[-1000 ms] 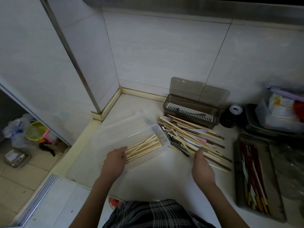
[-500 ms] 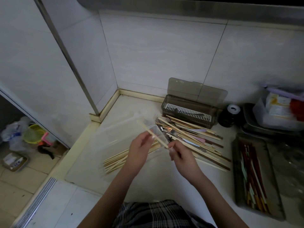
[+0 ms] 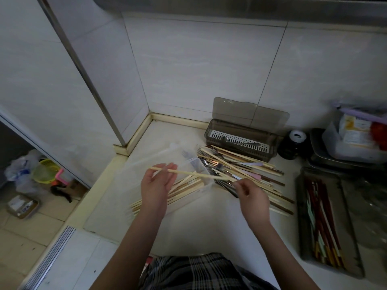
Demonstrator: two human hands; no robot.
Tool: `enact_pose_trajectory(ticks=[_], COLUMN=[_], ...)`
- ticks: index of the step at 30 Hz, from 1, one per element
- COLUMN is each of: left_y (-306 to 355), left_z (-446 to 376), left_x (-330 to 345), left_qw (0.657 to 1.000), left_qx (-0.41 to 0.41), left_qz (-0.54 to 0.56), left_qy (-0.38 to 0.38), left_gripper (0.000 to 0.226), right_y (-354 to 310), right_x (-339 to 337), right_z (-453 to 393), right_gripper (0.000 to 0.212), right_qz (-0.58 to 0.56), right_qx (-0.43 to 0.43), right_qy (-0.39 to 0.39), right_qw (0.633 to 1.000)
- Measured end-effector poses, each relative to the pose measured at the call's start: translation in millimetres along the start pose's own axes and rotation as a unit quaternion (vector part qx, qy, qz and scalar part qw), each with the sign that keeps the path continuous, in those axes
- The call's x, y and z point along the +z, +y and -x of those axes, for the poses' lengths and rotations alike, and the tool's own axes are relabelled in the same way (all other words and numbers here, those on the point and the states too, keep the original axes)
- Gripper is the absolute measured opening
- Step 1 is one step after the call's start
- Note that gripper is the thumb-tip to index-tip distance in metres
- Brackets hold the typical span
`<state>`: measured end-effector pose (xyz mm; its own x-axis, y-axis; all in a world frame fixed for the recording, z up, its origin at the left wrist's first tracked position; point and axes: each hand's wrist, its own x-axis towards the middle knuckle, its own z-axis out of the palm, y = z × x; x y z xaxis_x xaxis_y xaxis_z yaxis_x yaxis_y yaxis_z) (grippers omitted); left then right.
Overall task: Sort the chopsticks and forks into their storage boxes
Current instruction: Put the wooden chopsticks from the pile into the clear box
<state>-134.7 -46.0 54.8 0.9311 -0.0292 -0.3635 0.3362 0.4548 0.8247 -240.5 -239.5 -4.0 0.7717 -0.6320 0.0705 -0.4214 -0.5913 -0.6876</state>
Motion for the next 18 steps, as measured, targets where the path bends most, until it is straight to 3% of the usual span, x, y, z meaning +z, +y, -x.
enact_pose_trajectory(ticks=[3, 6, 9, 11, 14, 17, 18], left_y=[3, -1, -9, -14, -8, -4, -1], left_z=[-9, -15, -20, -16, -15, -15, -10], left_x=[-13, -35, -54, -58, -54, -43, -39], left_qw=[0.988, 0.976, 0.967, 0.936, 0.944, 0.955, 0.955], left_qx=[-0.03, -0.071, -0.119, -0.119, -0.183, -0.183, -0.218], left_qz=[0.056, 0.077, -0.08, -0.216, -0.174, -0.128, -0.066], left_qy=[0.141, 0.189, 0.212, 0.252, 0.214, 0.196, 0.19], left_gripper=[0.012, 0.014, 0.023, 0.035, 0.035, 0.018, 0.012], right_y=[12, 20, 31, 40, 50, 55, 55], right_x=[-3, 0, 5, 7, 8, 7, 7], right_z=[-2, 0, 4, 6, 10, 10, 8], right_gripper=[0.016, 0.012, 0.014, 0.02, 0.029, 0.034, 0.032], right_qz=[-0.002, 0.007, 0.055, 0.107, 0.158, 0.191, 0.205], right_qx=[0.046, 0.065, 0.07, 0.074, 0.098, 0.092, 0.086], right_qy=[0.04, 0.032, -0.007, -0.041, -0.084, -0.089, -0.091], right_qw=[0.998, 0.997, 0.996, 0.991, 0.979, 0.973, 0.971])
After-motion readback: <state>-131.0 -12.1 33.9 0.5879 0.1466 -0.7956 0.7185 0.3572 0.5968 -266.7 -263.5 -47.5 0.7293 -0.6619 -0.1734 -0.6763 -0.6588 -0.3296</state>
